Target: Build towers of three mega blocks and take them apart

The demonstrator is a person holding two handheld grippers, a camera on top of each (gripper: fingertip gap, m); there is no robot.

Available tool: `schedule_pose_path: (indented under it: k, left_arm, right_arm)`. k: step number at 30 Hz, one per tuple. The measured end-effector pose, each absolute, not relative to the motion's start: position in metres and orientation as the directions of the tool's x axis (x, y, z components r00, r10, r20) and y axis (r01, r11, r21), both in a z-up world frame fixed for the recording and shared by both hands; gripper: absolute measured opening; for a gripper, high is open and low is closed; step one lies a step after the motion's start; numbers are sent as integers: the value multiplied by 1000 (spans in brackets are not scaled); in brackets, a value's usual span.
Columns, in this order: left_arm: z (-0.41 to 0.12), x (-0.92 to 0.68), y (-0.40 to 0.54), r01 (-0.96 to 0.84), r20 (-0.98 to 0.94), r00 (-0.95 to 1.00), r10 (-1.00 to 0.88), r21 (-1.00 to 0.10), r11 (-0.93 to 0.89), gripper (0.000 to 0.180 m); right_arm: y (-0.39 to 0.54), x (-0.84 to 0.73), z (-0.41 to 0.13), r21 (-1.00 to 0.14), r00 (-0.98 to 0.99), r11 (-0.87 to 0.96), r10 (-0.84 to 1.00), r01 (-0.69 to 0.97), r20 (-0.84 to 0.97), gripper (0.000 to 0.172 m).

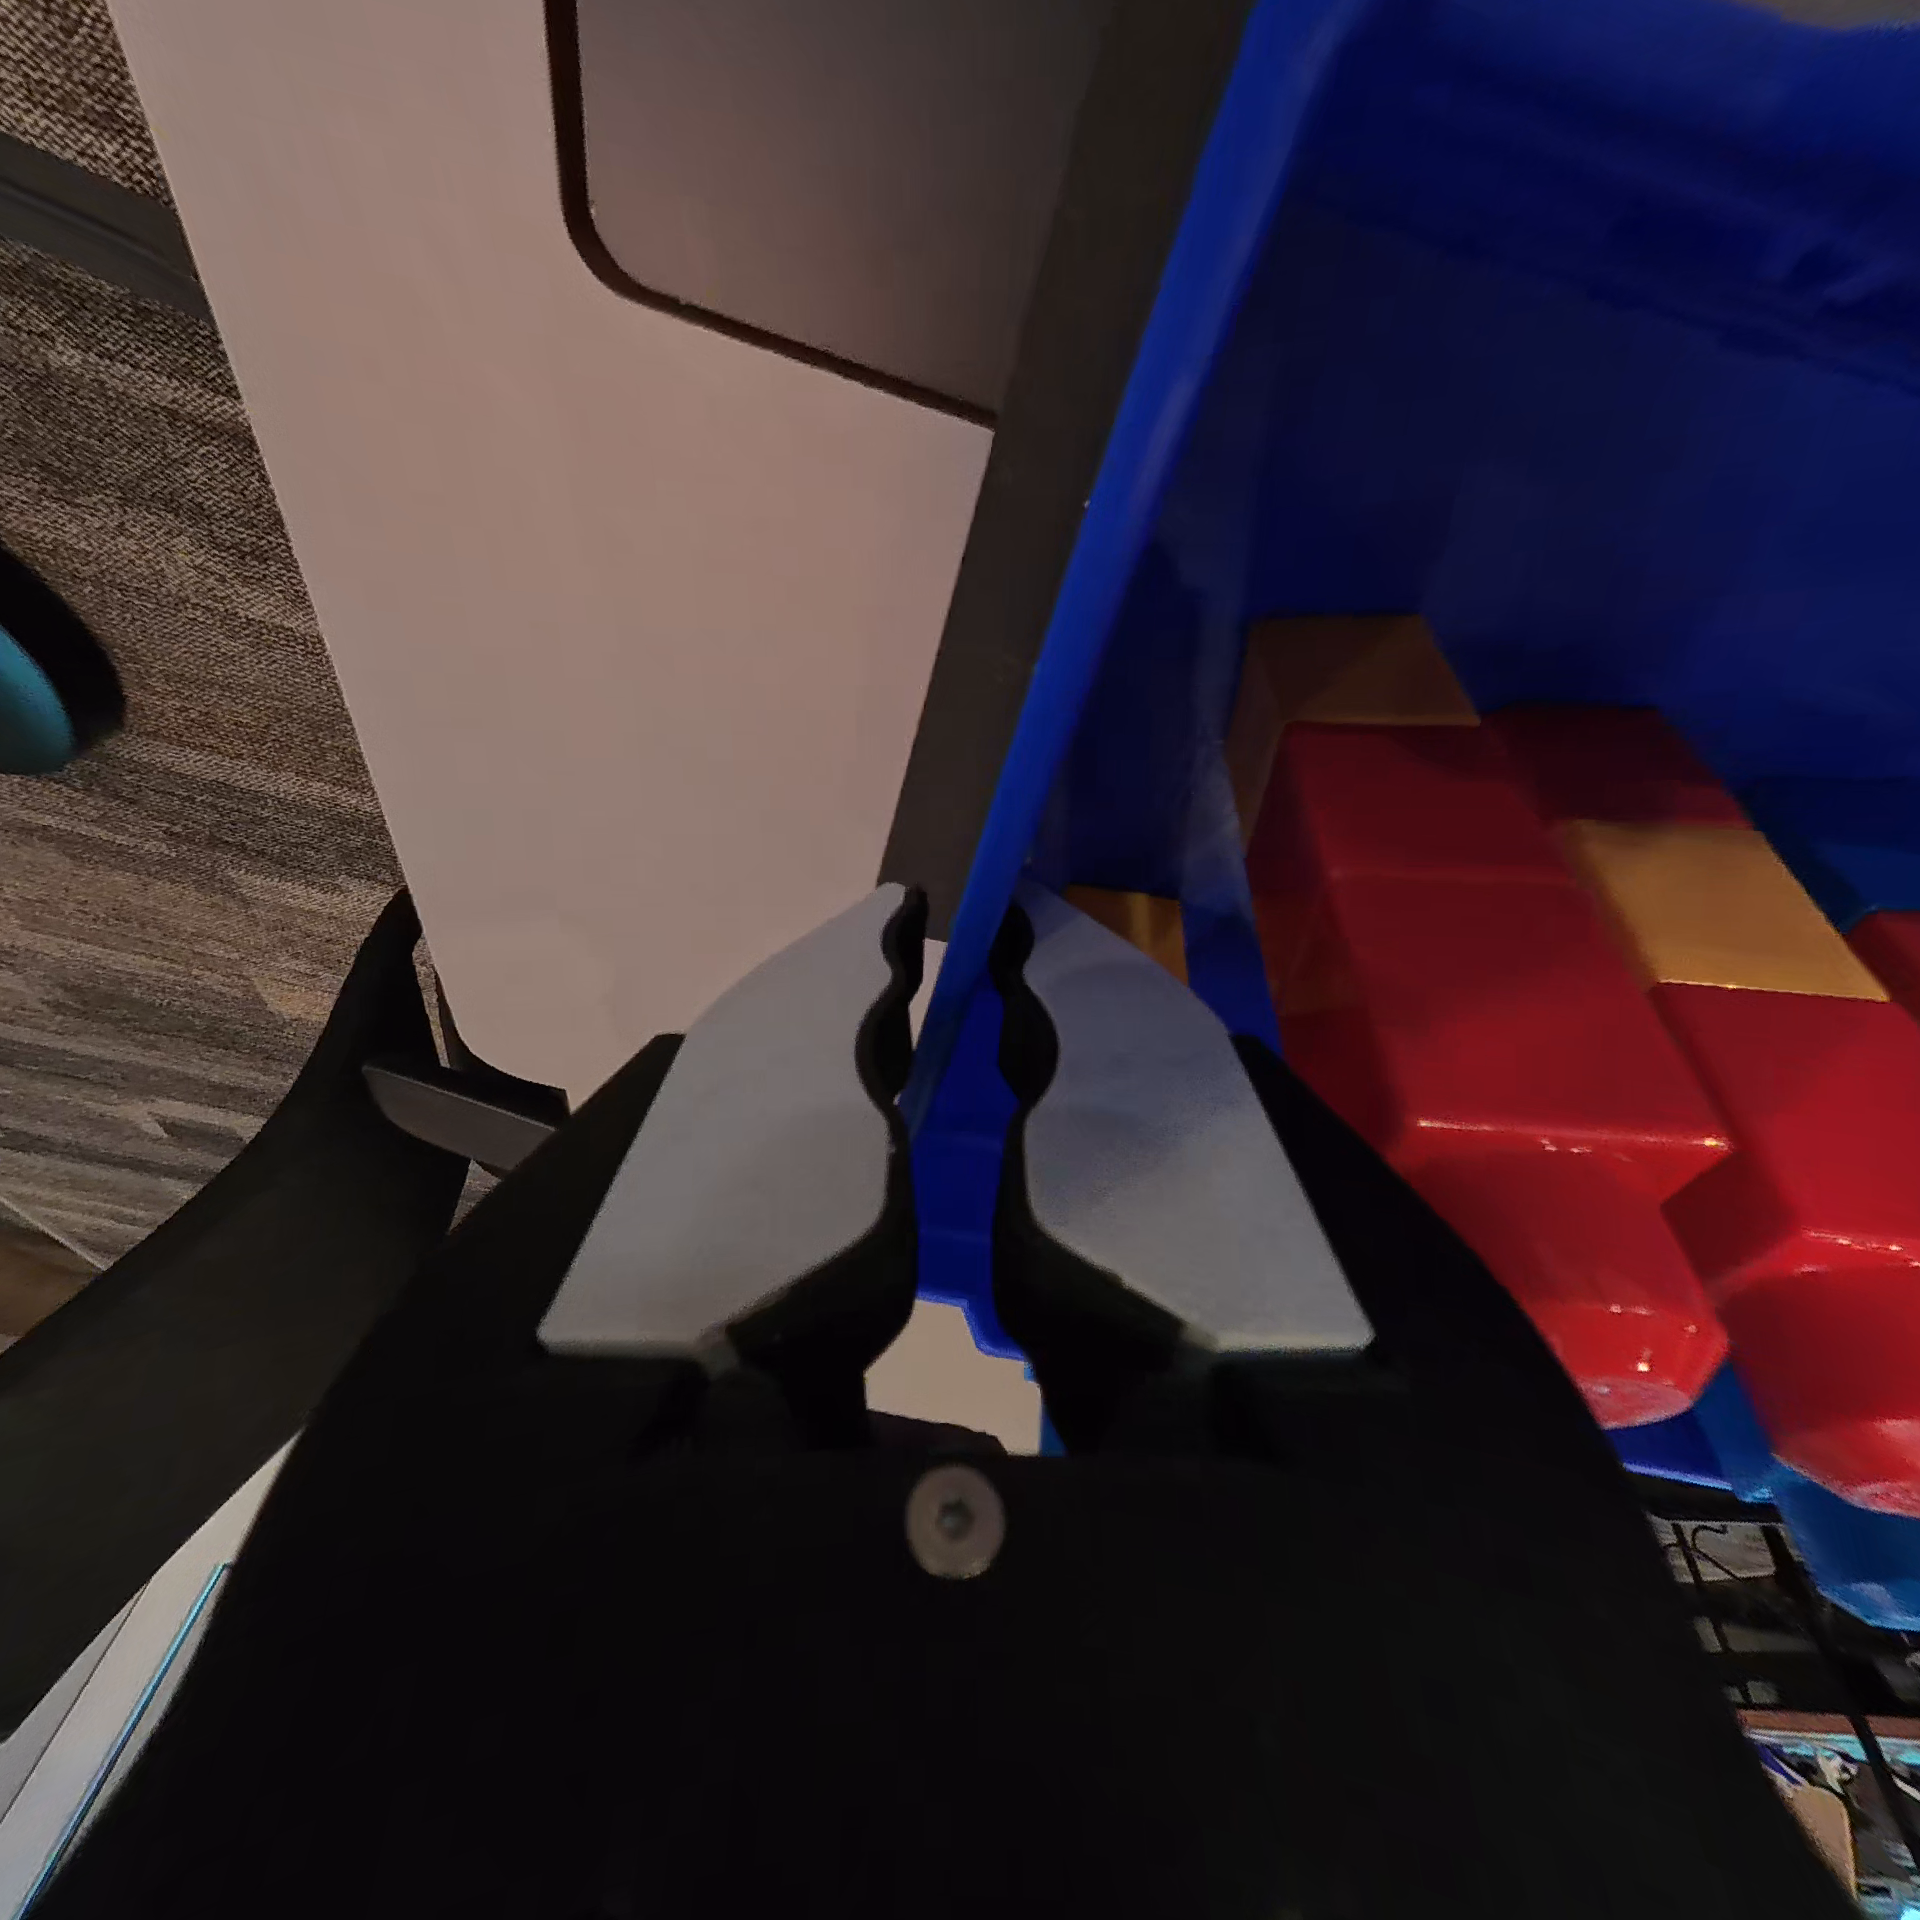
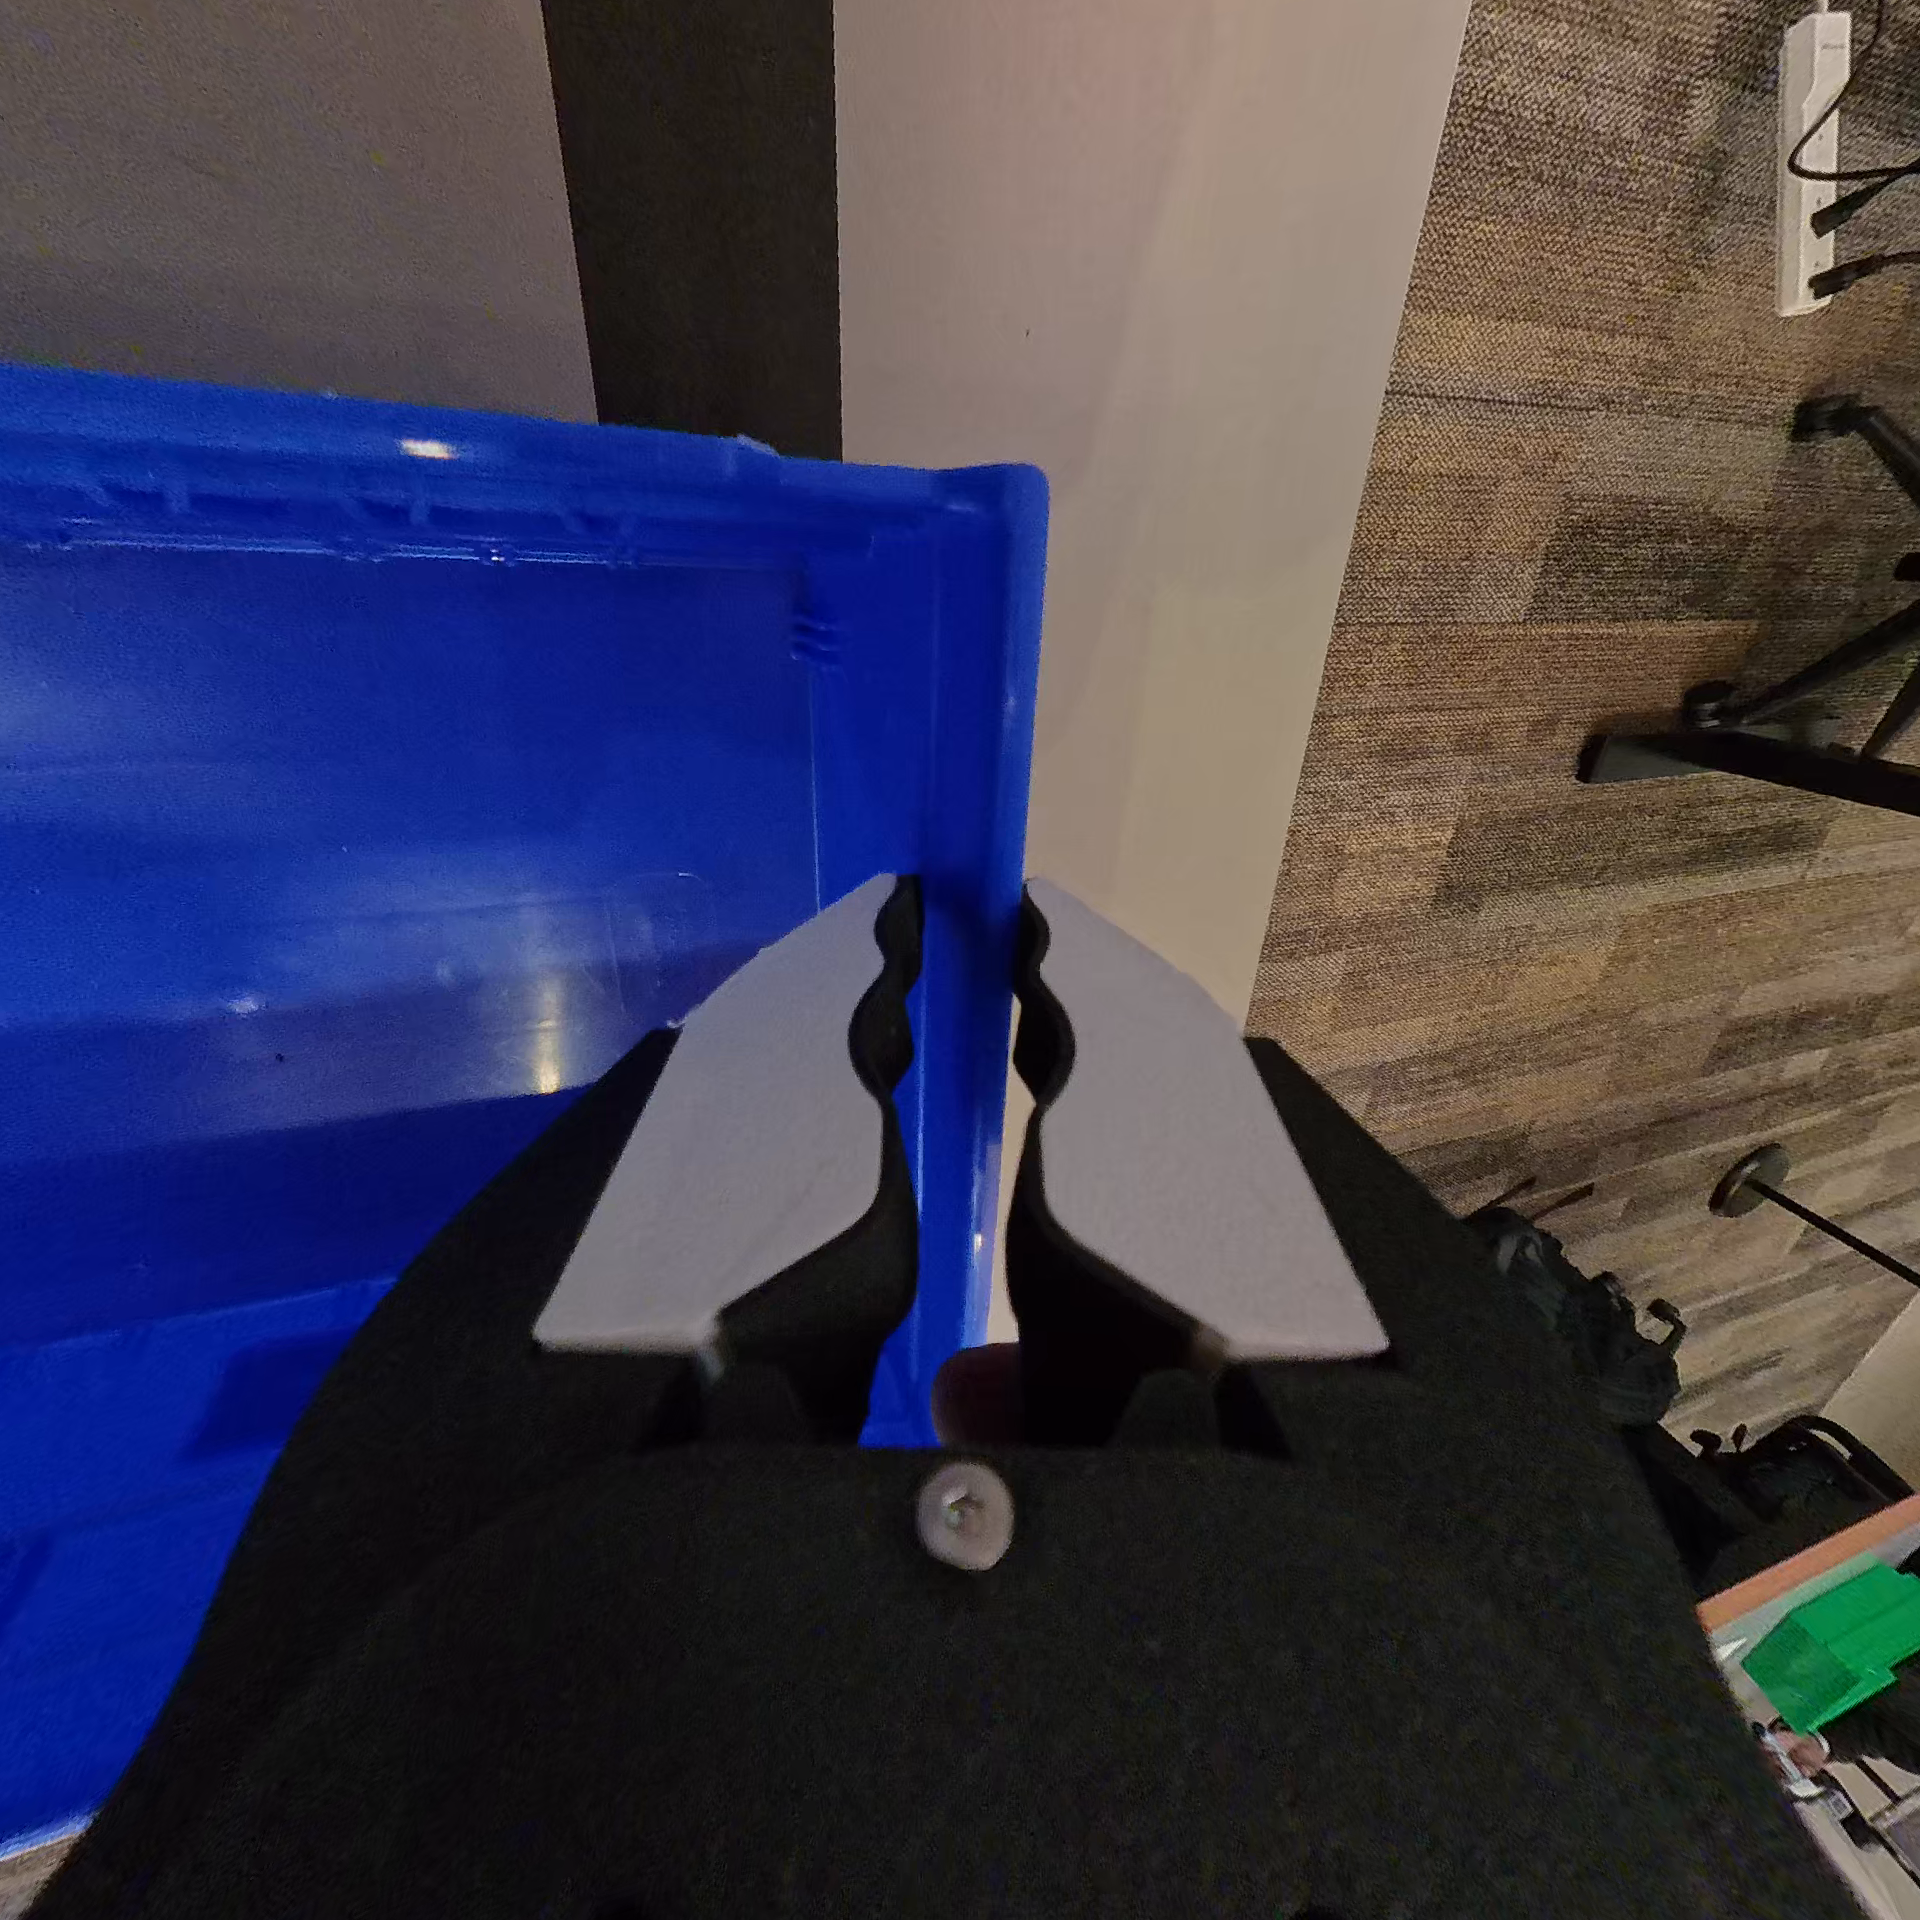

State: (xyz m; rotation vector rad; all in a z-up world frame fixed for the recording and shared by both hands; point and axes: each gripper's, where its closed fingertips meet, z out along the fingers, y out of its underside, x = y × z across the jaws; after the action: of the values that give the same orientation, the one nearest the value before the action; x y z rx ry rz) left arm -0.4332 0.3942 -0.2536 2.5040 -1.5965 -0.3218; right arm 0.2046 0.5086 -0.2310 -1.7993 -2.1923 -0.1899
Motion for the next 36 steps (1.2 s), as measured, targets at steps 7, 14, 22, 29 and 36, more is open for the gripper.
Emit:
schedule_pose_path:
  k: [7,14,22,29,36]
  left_arm:
    - [-253,-434,395,-853,-93,461,-882,229,-470,15]
    - [-206,-452,412,-813,-196,551,-811,91,-575,47]
    - [-77,-462,364,-692,-311,720,-621,-389,-608,67]
    - [-64,-435,223,-612,-295,770,-566,-594,-522,88]
    - [-130,-417,135,-578,-231,773,-590,-639,-508,86]
  right_arm:
    - [512,206,-231,-66,-143,174,934,983,328,25]
    - [514,213,-210,-123,-59,113,924,986,379,36]
    - [477,232,-126,-354,178,20,838,935,517,37]
    - [366,227,-82,-527,282,57,794,848,538,36]
    - [249,189,-75,-619,266,154,805,770,531,33]
